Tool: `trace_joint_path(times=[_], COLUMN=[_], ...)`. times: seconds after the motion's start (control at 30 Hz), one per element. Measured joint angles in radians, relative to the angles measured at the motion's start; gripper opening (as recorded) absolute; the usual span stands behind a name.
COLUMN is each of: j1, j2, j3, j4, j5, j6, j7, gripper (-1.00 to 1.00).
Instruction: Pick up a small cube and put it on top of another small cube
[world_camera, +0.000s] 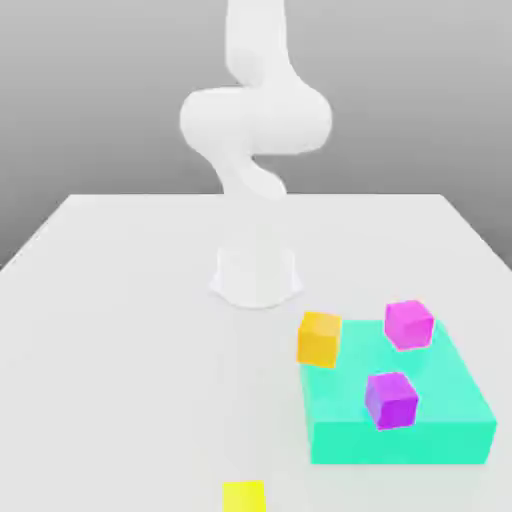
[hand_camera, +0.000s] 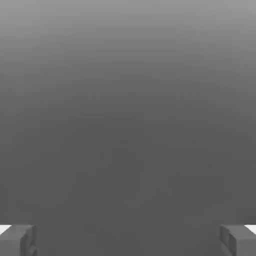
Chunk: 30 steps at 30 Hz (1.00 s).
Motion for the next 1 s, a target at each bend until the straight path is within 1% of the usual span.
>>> trace_joint_path(times=[0.63, 0.9, 1.0], j1=[0.021, 0.015, 0.010], j2=[0.695, 0.985, 1.093], j3=[-0.034, -0.034, -0.029], j4=[-0.036, -0.051, -0.039], j5=[0.033, 0.029, 0.030], j6=[0.236, 0.335, 0.401], j7=[-0.093, -0.119, -0.124], gripper=[0.00, 0.00, 0.00])
